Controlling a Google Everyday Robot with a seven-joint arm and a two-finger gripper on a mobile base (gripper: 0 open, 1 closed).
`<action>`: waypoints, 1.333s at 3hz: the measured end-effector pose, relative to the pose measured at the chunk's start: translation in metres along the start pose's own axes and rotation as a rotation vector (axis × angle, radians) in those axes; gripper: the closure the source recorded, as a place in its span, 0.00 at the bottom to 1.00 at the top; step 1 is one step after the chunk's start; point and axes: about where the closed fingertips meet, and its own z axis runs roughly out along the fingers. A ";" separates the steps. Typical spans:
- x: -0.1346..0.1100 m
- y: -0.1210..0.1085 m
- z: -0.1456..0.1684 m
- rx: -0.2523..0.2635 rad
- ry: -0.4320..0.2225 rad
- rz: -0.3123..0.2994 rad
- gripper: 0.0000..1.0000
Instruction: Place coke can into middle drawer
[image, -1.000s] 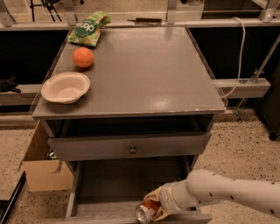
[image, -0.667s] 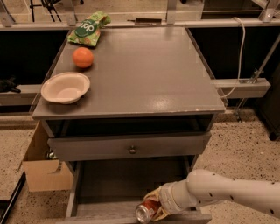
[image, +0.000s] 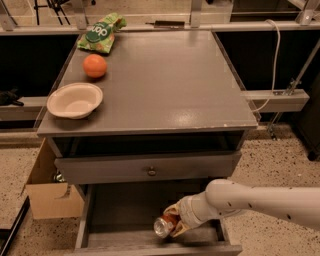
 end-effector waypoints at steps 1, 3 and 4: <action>0.001 -0.003 0.000 0.002 0.003 0.001 1.00; 0.035 0.009 0.030 -0.013 0.007 0.088 1.00; 0.035 0.009 0.031 -0.014 0.007 0.089 1.00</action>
Offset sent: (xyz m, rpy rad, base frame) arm 0.0059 0.0027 -0.0008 -0.0090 -0.0363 -0.0179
